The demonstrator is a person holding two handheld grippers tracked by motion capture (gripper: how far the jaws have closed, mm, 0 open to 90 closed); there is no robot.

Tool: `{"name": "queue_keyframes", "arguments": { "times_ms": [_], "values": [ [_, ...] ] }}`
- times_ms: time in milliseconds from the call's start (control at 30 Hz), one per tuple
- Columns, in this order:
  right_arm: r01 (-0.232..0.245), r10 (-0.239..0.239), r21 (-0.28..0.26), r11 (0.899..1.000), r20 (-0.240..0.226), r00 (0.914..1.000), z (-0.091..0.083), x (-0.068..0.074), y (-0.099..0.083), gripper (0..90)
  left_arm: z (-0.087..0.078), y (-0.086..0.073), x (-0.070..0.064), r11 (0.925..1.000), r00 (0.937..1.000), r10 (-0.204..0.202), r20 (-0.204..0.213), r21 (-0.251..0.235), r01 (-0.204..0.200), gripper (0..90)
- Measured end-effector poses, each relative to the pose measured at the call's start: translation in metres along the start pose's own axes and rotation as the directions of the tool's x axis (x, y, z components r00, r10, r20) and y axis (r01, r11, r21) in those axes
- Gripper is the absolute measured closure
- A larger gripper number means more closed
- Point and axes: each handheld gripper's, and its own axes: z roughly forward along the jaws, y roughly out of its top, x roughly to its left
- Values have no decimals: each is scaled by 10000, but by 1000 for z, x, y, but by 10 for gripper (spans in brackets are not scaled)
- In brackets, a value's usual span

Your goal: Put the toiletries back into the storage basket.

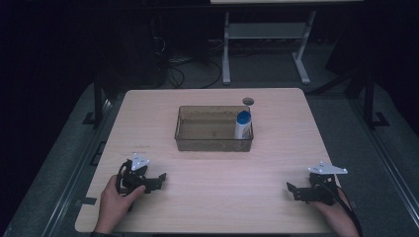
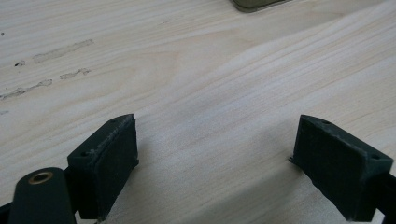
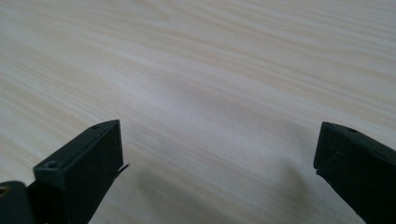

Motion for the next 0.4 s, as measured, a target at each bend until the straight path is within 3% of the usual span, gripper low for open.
{"name": "queue_keyframes", "arguments": {
  "times_ms": [167,400],
  "values": [
    [98,-103,288,9995,140,9998,1,0,-7,4,0,0,0,10000,10000,2,2,2,-2,124],
    [3,-6,222,9998,139,9999,1,-1,-9,0,0,0,0,10000,10000,-2,7,7,2,124]
  ]
}}
